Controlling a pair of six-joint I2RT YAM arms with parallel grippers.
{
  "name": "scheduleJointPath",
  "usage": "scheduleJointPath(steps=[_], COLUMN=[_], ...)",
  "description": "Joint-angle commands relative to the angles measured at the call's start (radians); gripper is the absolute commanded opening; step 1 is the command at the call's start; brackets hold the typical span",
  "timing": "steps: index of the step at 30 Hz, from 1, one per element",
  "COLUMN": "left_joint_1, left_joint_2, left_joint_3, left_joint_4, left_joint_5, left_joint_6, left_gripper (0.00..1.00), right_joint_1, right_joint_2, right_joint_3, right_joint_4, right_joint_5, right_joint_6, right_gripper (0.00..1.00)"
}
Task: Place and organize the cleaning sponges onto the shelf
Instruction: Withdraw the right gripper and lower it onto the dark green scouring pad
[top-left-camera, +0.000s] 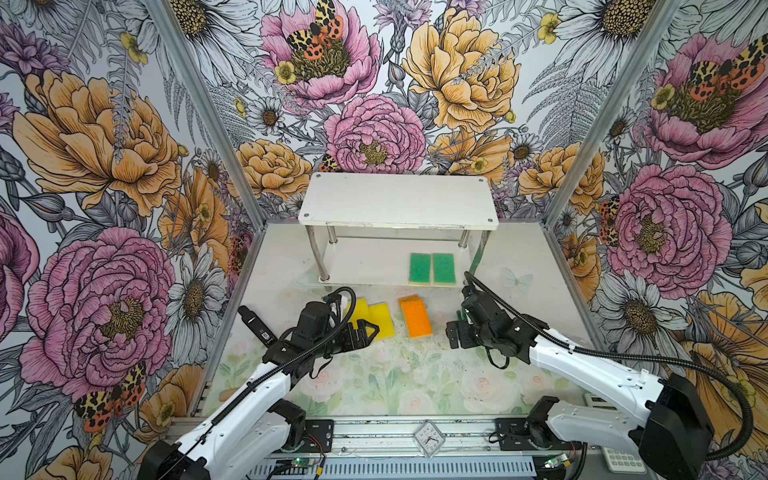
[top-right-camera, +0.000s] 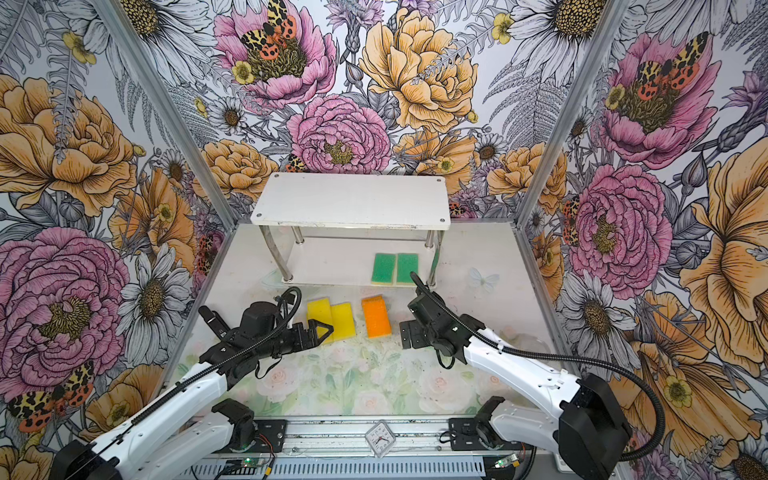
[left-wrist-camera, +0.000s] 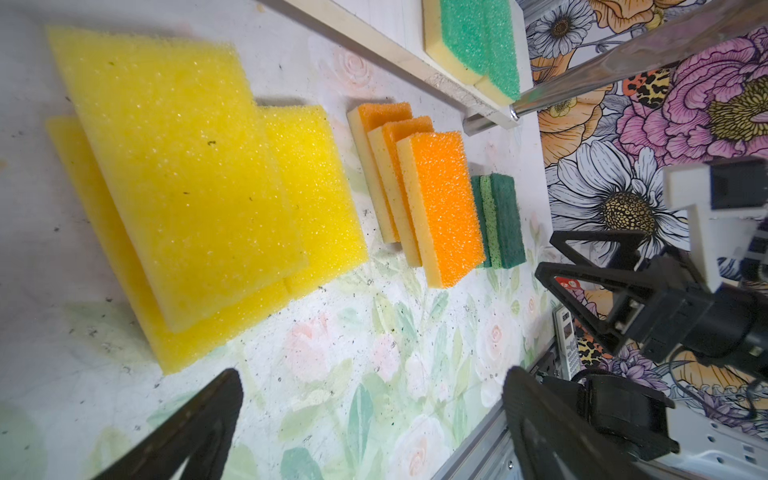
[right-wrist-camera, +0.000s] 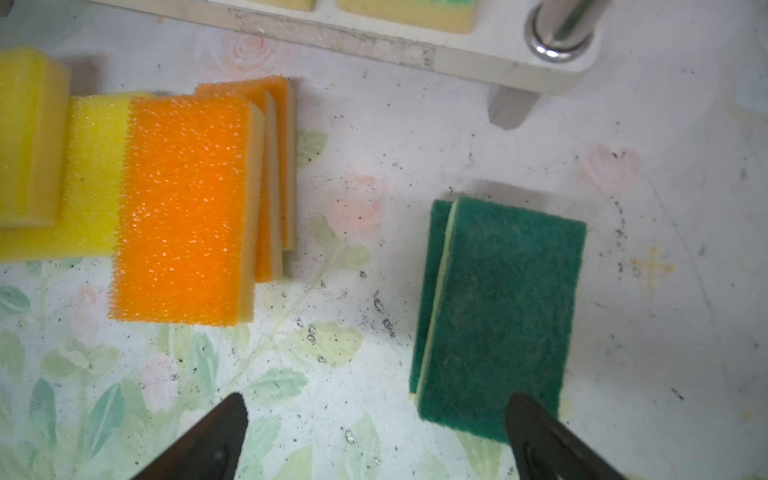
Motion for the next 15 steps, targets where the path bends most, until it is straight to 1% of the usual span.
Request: scheduleJointPath(steps=[1, 6, 10, 15], left_joint_1=[0.008, 0.008, 0.008, 0.006], left_joint_2=[-0.019, -0.023, -0.023, -0.020], left_joint_3=[0.016, 0.008, 0.001, -0.004], left_joint_4=[0.022, 0.033, 0.050, 0.058], left_joint_5=[0.023, 0.022, 0.025, 0.026], left_joint_6=[-0.012, -0.024, -0.038, -0.045], left_gripper=[0.99, 0.99, 0.99, 0.99], right_joint_1=[-0.040, -0.106, -0.120, -0.128], right_joint_2=[-0.059, -0.062, -0.026, 0.010], right_joint_3=[-0.030, -0.066, -0.070, -0.070], right_joint_4=[-0.012, -0.014, -0.013, -0.009], right_joint_5=[0.018, -0.018, -0.015, 0.015], right_joint_6=[0.063, 0.068, 0.066, 0.070], right_gripper=[0.99, 1.00, 1.00, 1.00])
